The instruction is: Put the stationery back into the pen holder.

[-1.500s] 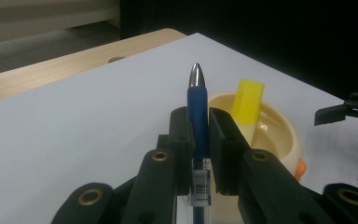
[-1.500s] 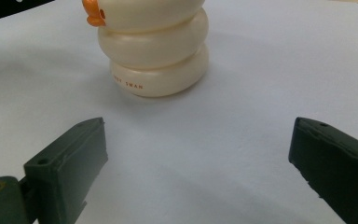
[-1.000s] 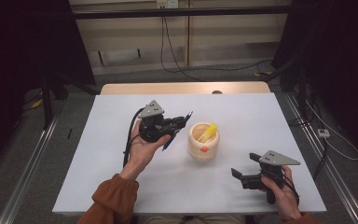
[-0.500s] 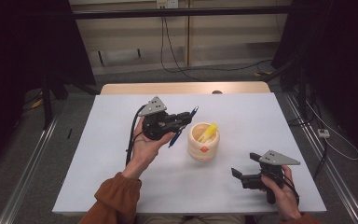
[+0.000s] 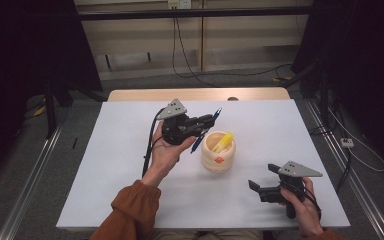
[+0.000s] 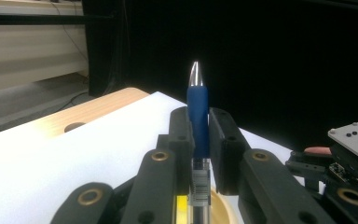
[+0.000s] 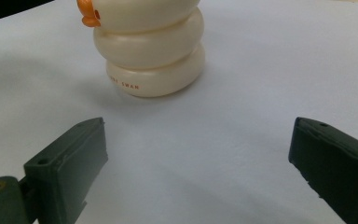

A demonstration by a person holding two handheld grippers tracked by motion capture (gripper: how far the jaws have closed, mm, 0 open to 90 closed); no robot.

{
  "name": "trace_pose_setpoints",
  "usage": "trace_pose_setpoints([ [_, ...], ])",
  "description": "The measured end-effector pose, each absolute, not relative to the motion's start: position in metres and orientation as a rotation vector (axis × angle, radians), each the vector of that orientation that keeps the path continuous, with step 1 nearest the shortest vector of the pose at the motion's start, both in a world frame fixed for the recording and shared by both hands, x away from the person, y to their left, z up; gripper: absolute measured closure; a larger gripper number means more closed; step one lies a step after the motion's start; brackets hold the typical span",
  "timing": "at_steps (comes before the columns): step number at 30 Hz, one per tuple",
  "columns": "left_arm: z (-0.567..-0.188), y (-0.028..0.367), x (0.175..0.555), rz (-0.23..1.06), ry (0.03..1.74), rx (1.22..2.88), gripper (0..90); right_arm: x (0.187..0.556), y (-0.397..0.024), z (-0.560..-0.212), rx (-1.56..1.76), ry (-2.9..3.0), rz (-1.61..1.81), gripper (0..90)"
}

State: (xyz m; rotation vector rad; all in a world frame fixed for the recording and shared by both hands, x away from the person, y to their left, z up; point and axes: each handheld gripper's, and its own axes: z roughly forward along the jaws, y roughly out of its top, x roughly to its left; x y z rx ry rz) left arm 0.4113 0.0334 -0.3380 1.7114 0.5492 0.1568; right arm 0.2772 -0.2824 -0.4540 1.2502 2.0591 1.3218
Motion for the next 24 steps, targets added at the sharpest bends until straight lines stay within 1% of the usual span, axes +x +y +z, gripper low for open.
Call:
trace_pose_setpoints([
  [16,-0.332,0.006,0.42,0.149,0.549,1.71,80.3,0.277,-0.283,-0.454,1.25,2.058,1.325,4.2],
  [24,-0.328,-0.006,0.422,0.165,0.538,1.709,80.3,0.277,-0.283,-0.454,1.252,2.056,1.324,4.2],
])
